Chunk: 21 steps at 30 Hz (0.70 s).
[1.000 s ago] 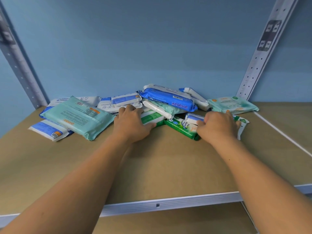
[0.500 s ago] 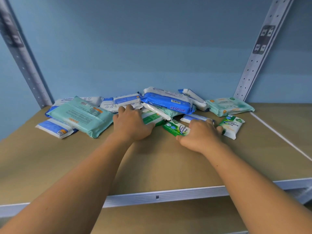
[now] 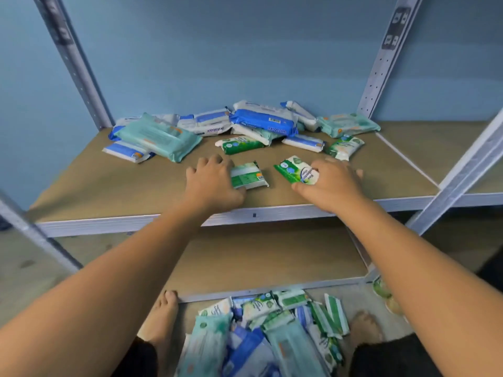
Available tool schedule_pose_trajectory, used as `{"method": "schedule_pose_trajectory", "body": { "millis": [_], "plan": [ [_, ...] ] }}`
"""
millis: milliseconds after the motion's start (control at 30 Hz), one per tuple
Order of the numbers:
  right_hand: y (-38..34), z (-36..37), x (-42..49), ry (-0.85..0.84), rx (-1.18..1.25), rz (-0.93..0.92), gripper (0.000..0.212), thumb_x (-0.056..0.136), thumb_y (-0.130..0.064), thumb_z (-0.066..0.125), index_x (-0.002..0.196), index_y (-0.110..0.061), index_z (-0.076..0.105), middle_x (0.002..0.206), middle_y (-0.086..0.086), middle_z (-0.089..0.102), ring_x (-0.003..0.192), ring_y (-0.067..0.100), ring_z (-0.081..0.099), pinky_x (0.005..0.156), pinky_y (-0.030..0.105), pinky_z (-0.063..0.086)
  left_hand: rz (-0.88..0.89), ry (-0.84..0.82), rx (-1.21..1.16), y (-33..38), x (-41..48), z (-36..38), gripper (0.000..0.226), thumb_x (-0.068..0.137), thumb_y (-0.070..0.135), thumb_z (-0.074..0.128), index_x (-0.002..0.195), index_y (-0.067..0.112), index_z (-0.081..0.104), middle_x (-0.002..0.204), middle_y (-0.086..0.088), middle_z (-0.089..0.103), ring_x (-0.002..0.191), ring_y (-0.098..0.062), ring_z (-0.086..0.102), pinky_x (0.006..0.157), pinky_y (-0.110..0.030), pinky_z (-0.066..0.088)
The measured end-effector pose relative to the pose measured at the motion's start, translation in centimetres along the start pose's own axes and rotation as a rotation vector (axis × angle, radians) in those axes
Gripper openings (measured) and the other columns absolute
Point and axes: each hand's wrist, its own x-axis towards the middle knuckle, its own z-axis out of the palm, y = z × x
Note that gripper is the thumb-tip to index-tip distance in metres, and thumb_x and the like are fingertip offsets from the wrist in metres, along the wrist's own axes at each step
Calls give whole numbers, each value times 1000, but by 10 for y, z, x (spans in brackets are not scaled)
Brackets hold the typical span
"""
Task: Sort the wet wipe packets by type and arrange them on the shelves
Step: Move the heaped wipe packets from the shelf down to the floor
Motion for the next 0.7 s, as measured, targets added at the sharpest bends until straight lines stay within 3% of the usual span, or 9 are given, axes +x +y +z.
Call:
{"method": "schedule_pose_trajectory", "body": {
  "millis": [100,267,400,500,600,700],
  "plan": [
    [8,-4,-44,-4,43,-26,45,74,-59,64,104,-25,63,111,1,60,111,30,51,91,45,38,44,-8,-93,9,-50,0,66,68,57,54,127,26,57,122,-2,54,117,-31,48,95,-45,37],
    [32,25,-118,-54,79,4,42,70,-57,63,99,-26,59,100,-2,60,97,29,57,82,42,46,98,-48,-179,13,-132,30,69,67,55,55,130,27,54,124,3,54,117,-25,48,94,-44,35],
    [47,63,-168,-335,156,163,35,67,-53,63,87,-24,58,87,-1,63,79,23,60,70,33,52,-73,-207,-252,5,-182,88,57,77,54,65,126,28,54,116,5,55,106,-21,56,91,-42,41],
    [58,97,-200,-507,129,250,28,67,-47,66,84,-25,60,78,-6,65,70,16,63,64,30,55,-211,-381,-338,-5,-212,140,54,82,55,69,121,21,55,108,4,54,88,-17,58,79,-36,52],
    [70,142,-222,-647,152,330,30,63,-45,66,81,-22,62,72,-4,67,62,14,66,61,33,60,-314,-493,-327,-11,-233,187,55,82,56,70,117,16,57,106,0,54,84,-18,55,73,-33,49],
    [83,194,-239,-734,147,365,38,57,-48,63,83,-21,61,84,-2,64,68,16,65,64,36,61,-411,-568,-362,-7,-245,224,61,83,58,68,125,16,54,117,-4,56,89,-21,60,79,-35,53]
  ]
}}
